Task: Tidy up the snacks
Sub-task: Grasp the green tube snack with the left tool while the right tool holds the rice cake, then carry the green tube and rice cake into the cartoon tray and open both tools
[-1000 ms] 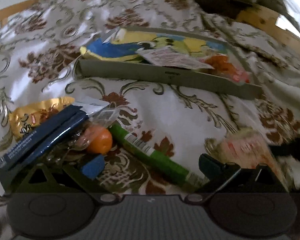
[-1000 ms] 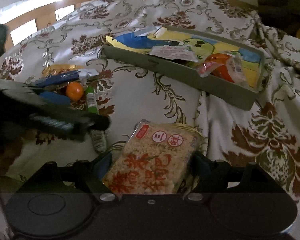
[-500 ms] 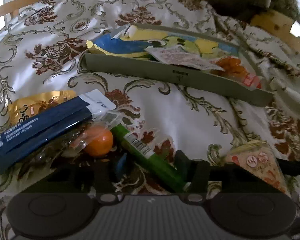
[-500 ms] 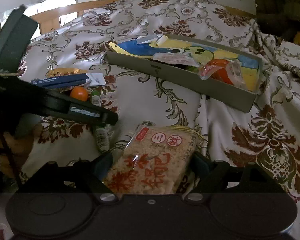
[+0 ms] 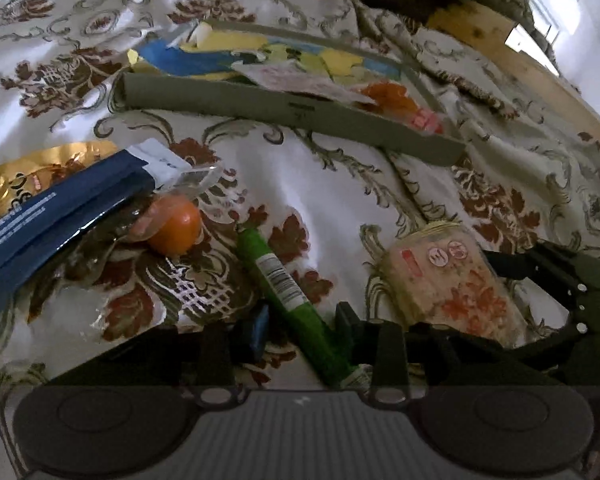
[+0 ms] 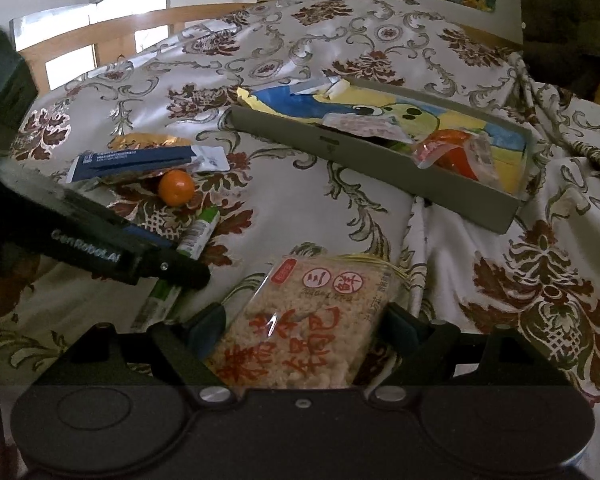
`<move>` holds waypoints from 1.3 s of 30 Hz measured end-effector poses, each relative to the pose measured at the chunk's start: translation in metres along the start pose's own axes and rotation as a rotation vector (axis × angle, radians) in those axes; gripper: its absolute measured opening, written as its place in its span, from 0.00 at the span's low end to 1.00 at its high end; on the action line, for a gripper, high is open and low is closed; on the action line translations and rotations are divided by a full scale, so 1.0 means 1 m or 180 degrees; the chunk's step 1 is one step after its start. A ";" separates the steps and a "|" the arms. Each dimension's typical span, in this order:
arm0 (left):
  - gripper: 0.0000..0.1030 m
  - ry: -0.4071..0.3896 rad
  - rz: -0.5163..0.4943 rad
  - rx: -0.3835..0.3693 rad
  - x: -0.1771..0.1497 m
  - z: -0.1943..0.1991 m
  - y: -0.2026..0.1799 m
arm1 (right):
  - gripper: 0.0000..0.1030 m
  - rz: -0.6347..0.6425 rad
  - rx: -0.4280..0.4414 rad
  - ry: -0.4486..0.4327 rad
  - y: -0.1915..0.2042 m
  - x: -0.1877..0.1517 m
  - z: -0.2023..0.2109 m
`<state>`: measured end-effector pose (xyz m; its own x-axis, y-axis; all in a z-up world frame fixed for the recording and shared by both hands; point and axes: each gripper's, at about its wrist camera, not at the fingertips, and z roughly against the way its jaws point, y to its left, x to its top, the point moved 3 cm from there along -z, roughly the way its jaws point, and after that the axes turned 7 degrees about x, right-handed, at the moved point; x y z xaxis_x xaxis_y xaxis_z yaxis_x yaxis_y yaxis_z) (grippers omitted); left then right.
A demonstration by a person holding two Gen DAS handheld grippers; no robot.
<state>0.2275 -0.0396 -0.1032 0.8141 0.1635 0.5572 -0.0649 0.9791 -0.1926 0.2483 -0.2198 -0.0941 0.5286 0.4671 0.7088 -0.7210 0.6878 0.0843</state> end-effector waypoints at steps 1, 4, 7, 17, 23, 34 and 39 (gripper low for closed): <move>0.38 0.0008 0.0008 0.0008 0.002 -0.002 -0.001 | 0.85 -0.0016 -0.0001 0.0015 0.000 -0.001 -0.001; 0.42 0.0016 -0.0001 0.0055 0.003 -0.007 -0.004 | 0.87 -0.0088 0.0009 0.0040 0.000 -0.002 -0.003; 0.48 -0.0002 -0.0129 0.0065 0.001 -0.007 -0.009 | 0.90 -0.0126 -0.0011 0.0064 0.003 -0.003 -0.004; 0.37 -0.0061 -0.0273 0.0107 -0.009 0.007 -0.017 | 0.80 -0.0084 -0.0302 0.0158 0.022 -0.010 0.004; 0.26 0.0045 -0.0143 -0.0130 -0.023 0.021 -0.013 | 0.79 -0.0001 -0.0423 0.0094 0.030 -0.012 0.012; 0.18 0.0183 0.0249 -0.0383 -0.034 0.034 -0.002 | 0.79 0.0503 -0.0783 -0.0375 0.041 -0.005 0.027; 0.19 0.0300 -0.0139 -0.0151 -0.033 0.027 -0.015 | 0.79 0.0405 -0.0756 -0.0375 0.035 -0.005 0.026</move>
<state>0.1865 -0.0568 -0.0967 0.8663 0.1065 0.4880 -0.0026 0.9779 -0.2089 0.2092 -0.2125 -0.0764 0.3750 0.4997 0.7809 -0.6457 0.7452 -0.1668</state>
